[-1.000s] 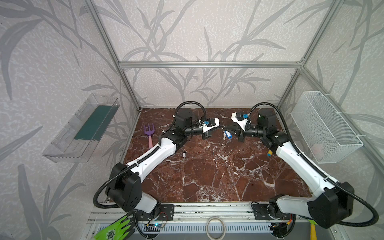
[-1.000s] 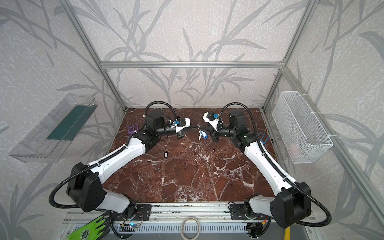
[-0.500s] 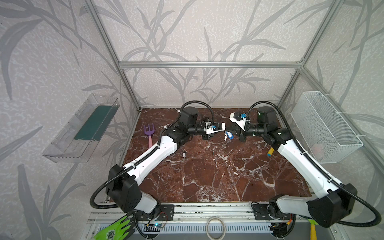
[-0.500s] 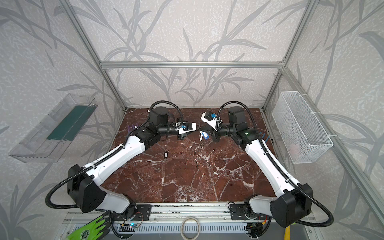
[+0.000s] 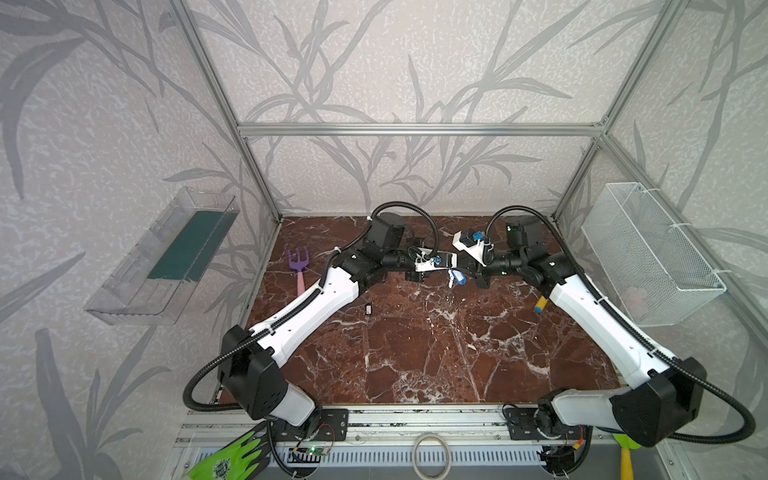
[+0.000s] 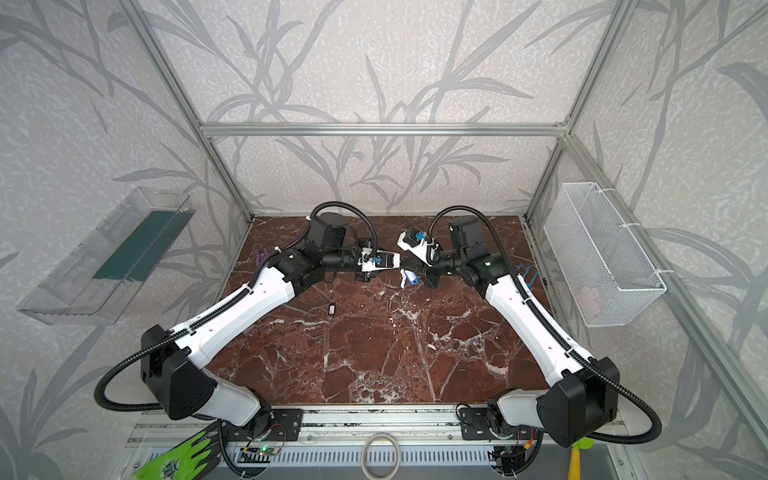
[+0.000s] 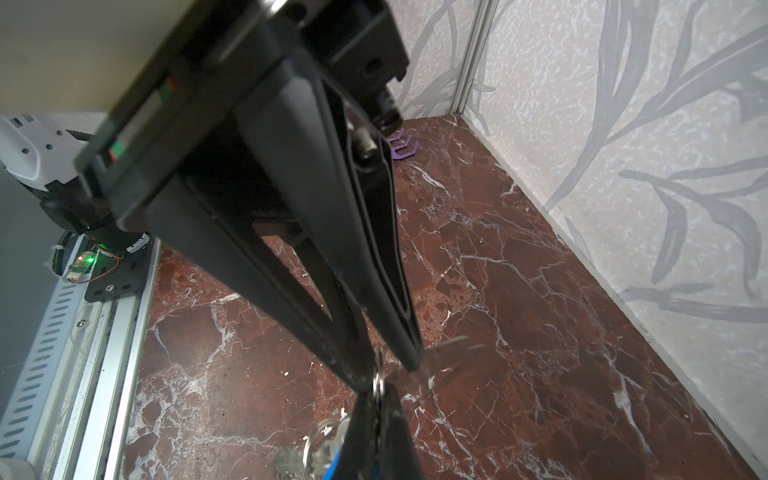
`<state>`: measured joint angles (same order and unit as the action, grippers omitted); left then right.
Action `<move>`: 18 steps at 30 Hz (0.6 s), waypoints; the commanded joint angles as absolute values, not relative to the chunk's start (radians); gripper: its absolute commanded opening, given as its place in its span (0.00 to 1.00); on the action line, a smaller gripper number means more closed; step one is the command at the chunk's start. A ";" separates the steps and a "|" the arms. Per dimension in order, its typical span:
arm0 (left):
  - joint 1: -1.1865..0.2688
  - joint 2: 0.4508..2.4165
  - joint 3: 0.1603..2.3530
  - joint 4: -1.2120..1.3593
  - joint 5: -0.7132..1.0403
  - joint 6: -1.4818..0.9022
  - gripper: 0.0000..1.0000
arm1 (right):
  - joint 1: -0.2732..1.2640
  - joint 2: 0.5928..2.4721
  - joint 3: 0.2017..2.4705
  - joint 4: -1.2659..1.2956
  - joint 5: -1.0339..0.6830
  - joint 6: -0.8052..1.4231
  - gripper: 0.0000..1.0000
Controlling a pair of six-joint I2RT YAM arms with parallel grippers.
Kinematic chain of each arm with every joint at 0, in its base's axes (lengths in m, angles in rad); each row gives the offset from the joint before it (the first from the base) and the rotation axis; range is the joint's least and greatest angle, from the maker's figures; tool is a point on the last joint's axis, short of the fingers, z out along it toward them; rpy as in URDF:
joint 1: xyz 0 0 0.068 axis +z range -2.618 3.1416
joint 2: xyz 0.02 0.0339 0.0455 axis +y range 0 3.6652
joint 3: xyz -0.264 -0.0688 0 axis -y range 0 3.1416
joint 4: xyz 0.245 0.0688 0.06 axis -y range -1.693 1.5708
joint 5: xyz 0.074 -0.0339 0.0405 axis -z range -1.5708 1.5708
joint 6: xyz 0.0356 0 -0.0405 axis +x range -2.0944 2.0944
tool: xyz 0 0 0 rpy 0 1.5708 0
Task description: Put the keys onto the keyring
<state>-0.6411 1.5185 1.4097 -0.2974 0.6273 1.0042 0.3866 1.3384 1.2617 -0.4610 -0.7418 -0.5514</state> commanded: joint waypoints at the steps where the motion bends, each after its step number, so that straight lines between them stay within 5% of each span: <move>1: -0.646 1.540 1.451 -0.376 0.617 1.052 0.20 | 0.391 1.319 1.285 -0.454 -0.745 -0.575 0.00; 18: -0.647 1.584 1.506 -0.409 0.656 1.064 0.11 | 0.397 1.289 1.223 -0.389 -0.789 -0.651 0.00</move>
<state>-0.6403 1.5696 1.4708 -0.3985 0.6235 1.0378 0.3862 1.3205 1.2304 -0.4183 -0.7334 -0.6312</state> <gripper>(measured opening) 0.119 0.045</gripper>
